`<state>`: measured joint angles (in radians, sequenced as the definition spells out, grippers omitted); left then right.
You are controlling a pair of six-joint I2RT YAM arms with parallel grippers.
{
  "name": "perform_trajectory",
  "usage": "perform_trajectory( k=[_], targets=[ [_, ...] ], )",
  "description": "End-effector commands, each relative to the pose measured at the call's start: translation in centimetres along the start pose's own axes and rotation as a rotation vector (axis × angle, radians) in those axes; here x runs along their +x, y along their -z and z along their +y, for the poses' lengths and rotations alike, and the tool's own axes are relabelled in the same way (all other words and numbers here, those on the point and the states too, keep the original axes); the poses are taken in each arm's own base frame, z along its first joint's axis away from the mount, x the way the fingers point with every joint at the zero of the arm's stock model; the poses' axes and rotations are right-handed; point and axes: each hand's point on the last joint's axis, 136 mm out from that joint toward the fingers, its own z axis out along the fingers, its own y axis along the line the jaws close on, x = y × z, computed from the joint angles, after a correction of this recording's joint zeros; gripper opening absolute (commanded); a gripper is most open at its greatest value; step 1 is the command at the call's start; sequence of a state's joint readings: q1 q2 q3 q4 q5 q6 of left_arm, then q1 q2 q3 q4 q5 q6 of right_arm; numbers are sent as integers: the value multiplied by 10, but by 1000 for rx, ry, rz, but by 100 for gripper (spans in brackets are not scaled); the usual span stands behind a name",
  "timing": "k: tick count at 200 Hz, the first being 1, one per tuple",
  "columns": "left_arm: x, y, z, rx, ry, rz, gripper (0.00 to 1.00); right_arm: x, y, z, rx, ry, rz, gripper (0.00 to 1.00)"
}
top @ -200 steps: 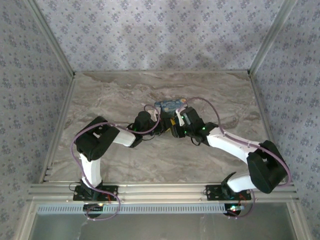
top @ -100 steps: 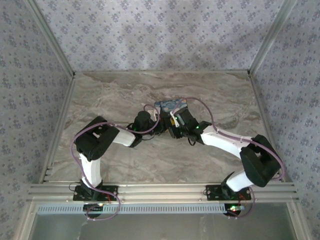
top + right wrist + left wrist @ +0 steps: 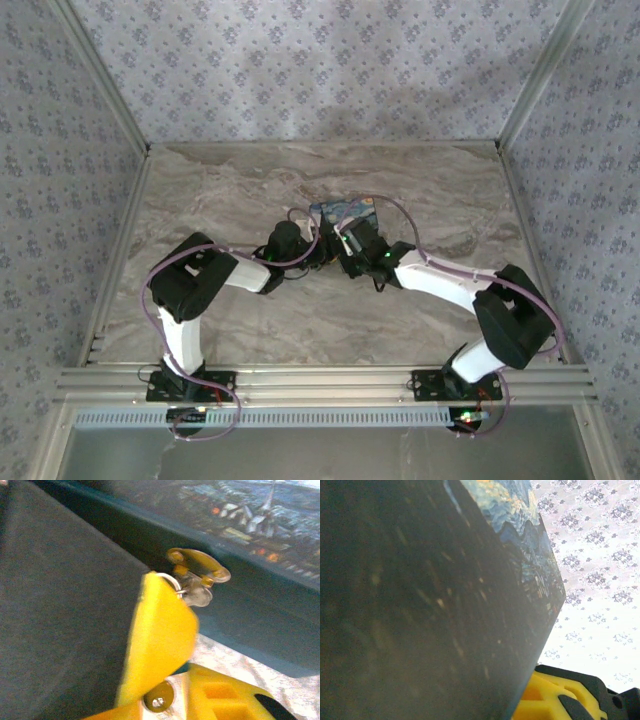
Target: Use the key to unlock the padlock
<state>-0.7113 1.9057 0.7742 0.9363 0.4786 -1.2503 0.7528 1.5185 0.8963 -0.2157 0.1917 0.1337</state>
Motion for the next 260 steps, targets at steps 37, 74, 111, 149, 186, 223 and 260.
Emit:
perform_trajectory(
  k=[37, 74, 111, 149, 186, 223, 260],
  targets=[
    [-1, 1, -39, 101, -47, 22, 0, -16, 3, 5, -12, 15, -31, 6],
    [0, 1, -32, 82, -41, 25, 0, -13, 3, 10, -41, -1, -22, 13],
    [3, 3, -15, 12, -37, 26, 4, -3, 9, 12, -76, -45, -22, 36],
    [11, 7, 8, -107, -55, 57, 3, 14, 18, 9, -143, -121, -35, 37],
    [13, 12, 18, -181, -74, 69, 3, 24, 18, -4, -155, -238, -50, 37],
    [19, 11, 25, -246, -92, 98, 4, 29, 14, -12, -148, -286, -33, 37],
    [22, 12, 29, -293, -97, 113, 21, 29, 11, -11, -161, -294, -32, 37]
  ],
)
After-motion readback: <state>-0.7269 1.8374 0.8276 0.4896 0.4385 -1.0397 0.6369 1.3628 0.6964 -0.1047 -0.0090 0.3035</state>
